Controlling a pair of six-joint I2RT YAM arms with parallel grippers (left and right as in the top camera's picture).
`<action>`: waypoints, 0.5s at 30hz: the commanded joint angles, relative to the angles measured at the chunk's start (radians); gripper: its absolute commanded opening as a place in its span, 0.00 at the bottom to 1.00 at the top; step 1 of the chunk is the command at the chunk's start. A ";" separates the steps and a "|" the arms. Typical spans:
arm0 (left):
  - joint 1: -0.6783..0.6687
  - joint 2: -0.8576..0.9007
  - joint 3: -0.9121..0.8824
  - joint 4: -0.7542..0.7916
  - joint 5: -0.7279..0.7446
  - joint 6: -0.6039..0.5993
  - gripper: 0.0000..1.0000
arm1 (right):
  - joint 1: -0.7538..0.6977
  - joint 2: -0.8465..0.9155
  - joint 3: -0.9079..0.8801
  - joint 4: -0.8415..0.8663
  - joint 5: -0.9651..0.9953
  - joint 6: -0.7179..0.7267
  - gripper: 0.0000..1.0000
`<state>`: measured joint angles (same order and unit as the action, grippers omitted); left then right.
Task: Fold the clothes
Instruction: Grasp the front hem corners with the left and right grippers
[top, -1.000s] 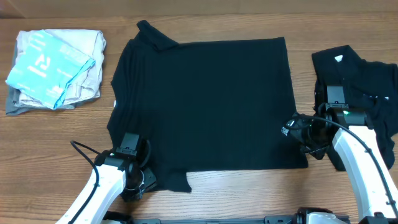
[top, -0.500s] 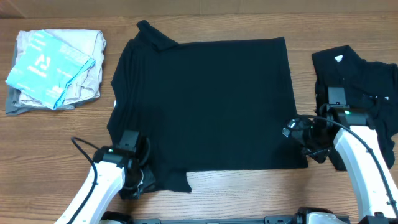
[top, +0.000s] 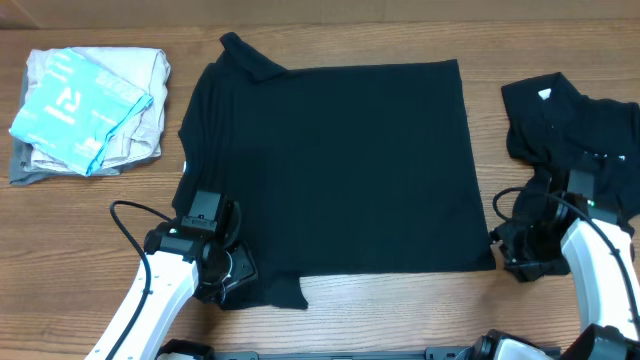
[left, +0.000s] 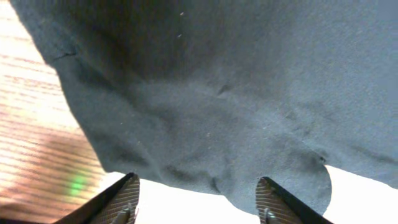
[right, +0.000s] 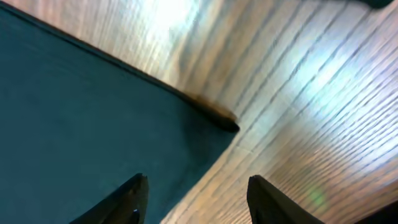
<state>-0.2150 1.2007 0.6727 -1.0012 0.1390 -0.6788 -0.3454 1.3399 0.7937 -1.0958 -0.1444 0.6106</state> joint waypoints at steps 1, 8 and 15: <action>0.007 -0.011 0.018 0.012 0.011 0.015 0.67 | -0.001 -0.002 -0.004 0.002 -0.040 0.016 0.57; 0.007 -0.011 0.018 0.023 0.011 0.029 0.70 | -0.001 -0.002 -0.069 0.036 -0.041 0.072 0.60; 0.007 -0.011 0.018 0.022 0.016 0.077 0.72 | -0.001 -0.002 -0.135 0.092 -0.051 0.075 0.60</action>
<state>-0.2150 1.2007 0.6735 -0.9791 0.1398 -0.6498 -0.3454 1.3399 0.6712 -1.0168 -0.1837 0.6697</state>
